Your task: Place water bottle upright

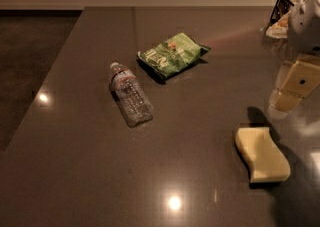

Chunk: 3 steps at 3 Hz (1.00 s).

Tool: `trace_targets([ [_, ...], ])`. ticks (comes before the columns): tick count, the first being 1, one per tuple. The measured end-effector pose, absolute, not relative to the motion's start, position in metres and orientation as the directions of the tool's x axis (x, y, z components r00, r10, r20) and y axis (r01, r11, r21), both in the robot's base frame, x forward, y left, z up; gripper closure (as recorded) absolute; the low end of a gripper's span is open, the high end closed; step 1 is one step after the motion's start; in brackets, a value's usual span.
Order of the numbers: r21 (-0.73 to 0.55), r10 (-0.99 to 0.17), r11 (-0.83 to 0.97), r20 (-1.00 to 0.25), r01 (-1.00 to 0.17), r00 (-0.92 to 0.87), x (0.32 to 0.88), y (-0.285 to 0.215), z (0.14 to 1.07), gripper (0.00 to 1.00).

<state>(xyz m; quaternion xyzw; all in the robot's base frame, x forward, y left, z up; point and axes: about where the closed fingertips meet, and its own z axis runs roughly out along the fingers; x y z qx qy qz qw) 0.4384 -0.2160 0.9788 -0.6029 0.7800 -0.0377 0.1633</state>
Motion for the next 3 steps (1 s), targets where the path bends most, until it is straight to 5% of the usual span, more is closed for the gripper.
trace_targets([
  [3,-0.236,-0.919,0.382,-0.197,-0.894,-0.341,0.471,-0.217,0.971,0.00],
])
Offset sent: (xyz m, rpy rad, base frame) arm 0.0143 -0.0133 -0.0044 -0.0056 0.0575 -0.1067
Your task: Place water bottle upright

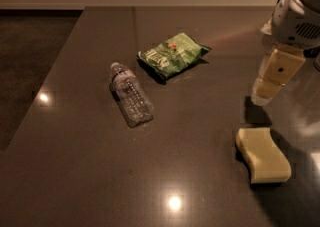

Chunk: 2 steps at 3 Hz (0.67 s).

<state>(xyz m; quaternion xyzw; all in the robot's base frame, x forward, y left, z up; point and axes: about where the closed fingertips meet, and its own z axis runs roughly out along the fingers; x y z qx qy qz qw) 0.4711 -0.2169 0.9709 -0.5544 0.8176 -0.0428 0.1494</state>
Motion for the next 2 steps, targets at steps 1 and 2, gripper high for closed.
trace_targets([
  [1,-0.216,-0.852,0.518,-0.212,-0.828,-0.478,0.508,-0.211,0.958,0.00],
  [2,-0.204,-0.784,0.616,-0.253,-0.761,-0.567,0.537,-0.184,0.947,0.00],
])
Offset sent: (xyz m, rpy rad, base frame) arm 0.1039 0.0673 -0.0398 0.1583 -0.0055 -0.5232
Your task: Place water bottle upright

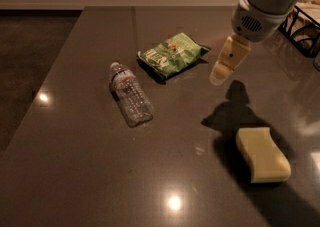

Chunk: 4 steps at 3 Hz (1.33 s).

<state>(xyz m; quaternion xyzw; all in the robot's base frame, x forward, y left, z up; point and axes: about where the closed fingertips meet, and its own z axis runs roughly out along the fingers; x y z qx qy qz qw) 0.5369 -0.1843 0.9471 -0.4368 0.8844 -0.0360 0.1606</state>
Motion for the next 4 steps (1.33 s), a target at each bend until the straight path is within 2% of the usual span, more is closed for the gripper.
trace_targets([
  [2,-0.154,-0.629,0.773,-0.318,-0.616,-0.710,0.563,-0.114,0.935,0.00],
  [3,-0.125,-0.554,0.828,-0.332,-0.546,-0.763,0.564,-0.111,0.936,0.00],
  [4,-0.124,-0.553,0.829,-0.332,-0.545,-0.764,0.564,-0.111,0.936,0.00],
])
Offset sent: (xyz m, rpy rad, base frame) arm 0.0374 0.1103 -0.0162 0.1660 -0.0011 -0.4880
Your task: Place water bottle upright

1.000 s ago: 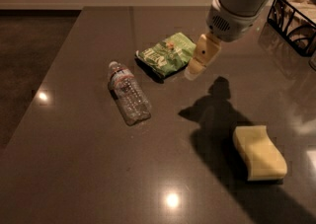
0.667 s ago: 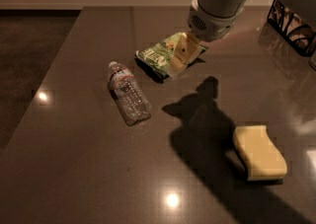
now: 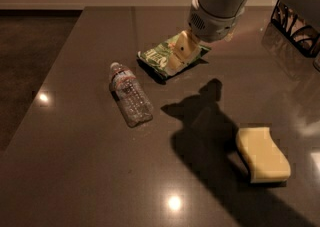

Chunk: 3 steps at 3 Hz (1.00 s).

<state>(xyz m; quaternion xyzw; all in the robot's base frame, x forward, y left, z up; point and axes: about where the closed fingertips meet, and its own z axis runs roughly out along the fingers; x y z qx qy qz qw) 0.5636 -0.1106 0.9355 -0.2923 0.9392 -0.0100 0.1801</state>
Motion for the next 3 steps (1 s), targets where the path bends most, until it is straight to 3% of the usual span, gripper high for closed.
trace_targets([
  [3,0.057,-0.460,0.869,-0.273,-0.492,-0.845,0.546,-0.058,0.932,0.00],
])
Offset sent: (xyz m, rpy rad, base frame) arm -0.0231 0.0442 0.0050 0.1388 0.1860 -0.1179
